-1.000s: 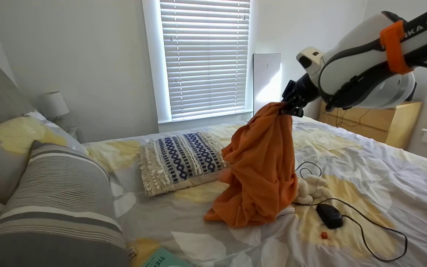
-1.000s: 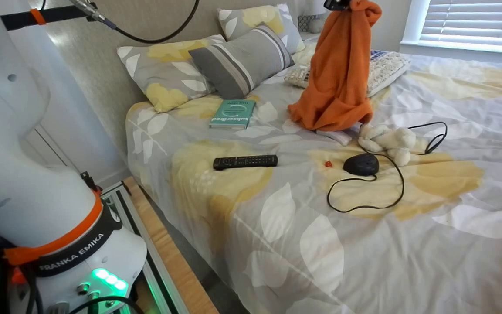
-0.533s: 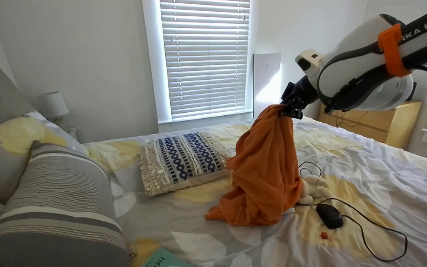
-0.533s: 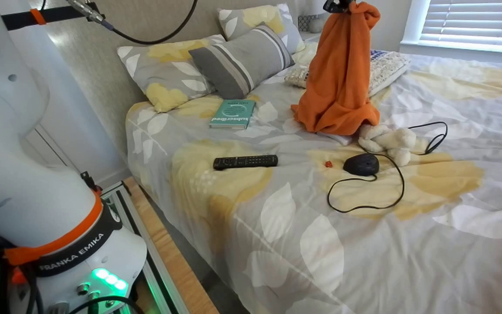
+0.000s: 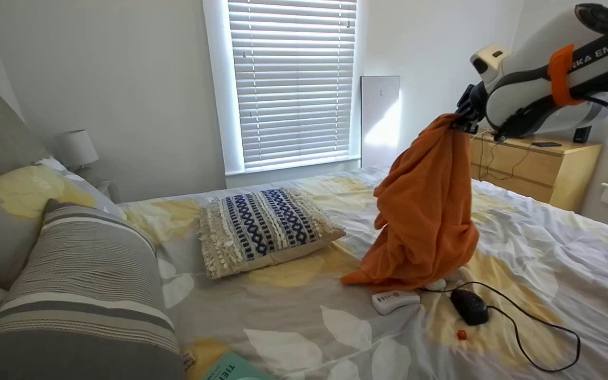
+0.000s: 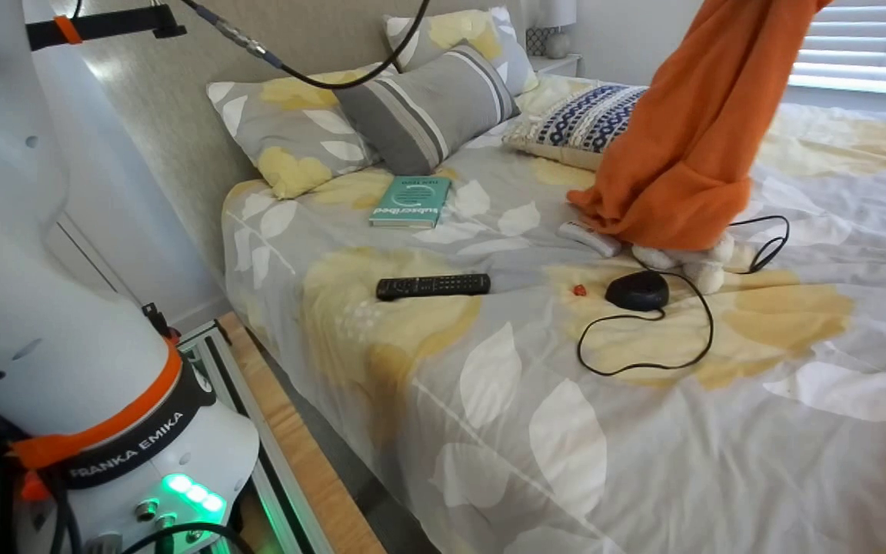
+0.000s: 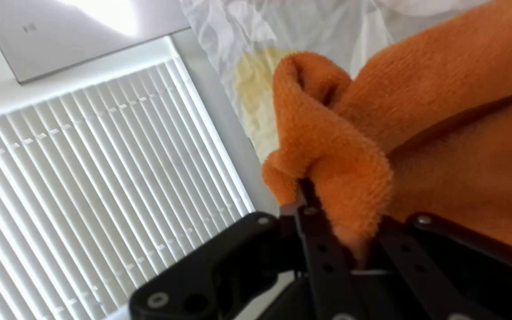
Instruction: Pick up the orange throw and put it on the right side of the bed
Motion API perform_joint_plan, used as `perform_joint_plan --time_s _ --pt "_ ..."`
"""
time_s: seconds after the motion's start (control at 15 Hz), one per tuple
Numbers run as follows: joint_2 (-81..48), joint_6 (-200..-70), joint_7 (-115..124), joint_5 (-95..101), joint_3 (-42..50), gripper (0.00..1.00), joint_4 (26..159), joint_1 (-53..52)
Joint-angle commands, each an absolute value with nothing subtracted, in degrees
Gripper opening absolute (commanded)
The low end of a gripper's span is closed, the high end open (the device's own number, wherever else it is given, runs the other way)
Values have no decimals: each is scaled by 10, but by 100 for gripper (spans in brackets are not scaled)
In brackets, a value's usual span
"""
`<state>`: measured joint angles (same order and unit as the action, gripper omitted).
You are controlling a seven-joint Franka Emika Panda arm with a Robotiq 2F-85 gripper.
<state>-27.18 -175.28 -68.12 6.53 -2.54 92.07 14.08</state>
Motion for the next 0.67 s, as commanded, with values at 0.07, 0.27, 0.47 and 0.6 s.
perform_joint_plan --time_s 0.07,0.27,0.47,0.6 --pt "-337 -1684 -560 90 83 3 752 126" --pt "-370 -1646 -470 95 166 3 675 105" --pt "-412 -1613 -353 115 263 3 625 70" --pt "-441 -1578 -277 123 329 16 602 41"
